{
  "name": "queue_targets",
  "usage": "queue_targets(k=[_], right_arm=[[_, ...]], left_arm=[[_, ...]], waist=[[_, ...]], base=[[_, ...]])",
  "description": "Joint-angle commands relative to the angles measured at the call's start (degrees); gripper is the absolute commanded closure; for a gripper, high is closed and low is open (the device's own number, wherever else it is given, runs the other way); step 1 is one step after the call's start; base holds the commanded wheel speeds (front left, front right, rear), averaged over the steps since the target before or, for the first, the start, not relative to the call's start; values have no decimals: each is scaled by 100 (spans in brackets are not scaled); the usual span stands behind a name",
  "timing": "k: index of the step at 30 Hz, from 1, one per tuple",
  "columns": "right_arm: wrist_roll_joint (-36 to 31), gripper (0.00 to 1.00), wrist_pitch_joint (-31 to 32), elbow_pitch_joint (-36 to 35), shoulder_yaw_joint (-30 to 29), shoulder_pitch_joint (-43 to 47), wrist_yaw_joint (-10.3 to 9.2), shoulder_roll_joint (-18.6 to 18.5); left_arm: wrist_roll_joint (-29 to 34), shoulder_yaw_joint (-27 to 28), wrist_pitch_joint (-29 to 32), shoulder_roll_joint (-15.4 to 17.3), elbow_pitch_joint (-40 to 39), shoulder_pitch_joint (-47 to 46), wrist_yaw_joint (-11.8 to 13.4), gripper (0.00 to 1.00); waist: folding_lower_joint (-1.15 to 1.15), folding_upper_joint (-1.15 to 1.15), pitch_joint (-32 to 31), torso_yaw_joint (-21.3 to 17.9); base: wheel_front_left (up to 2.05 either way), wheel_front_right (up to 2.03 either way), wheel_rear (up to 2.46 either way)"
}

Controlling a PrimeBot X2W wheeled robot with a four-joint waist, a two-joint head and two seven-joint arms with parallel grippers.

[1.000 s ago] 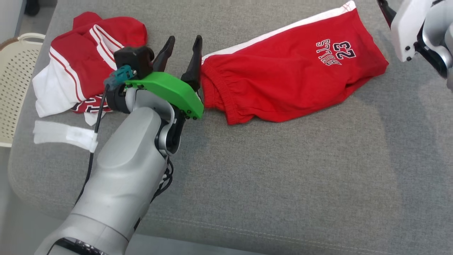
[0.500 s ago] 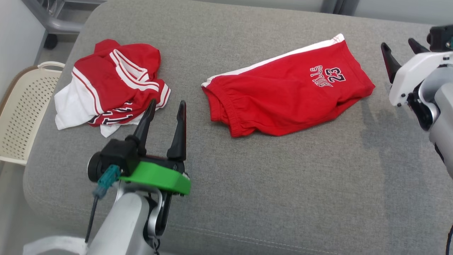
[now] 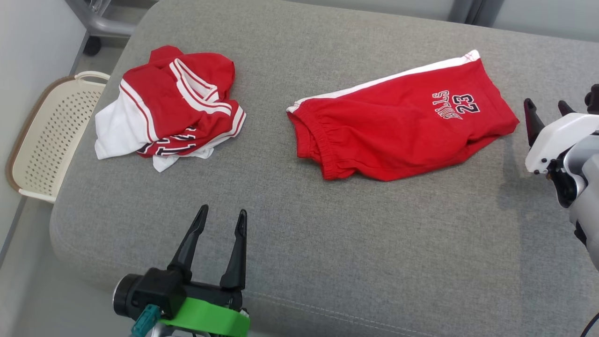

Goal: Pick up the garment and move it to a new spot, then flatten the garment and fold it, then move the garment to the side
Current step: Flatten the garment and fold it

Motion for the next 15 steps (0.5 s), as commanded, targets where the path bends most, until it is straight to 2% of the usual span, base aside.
queue_targets(k=[1,12,15], right_arm=[[55,0,-44,80,-64,78,-8,-60],[-84,0,186,188,-199,3,-8,-11],[-134,53,280,199,-214,39,-8,16]], left_arm=[[96,51,1,-50,-75,98,-75,0],[294,205,2,-208,-179,-60,-221,0],[296,231,2,-232,-147,-110,-256,0]], waist=[[0,0,194,128],[0,0,640,289],[0,0,664,305]], base=[[0,0,0],[0,0,0],[0,0,0]])
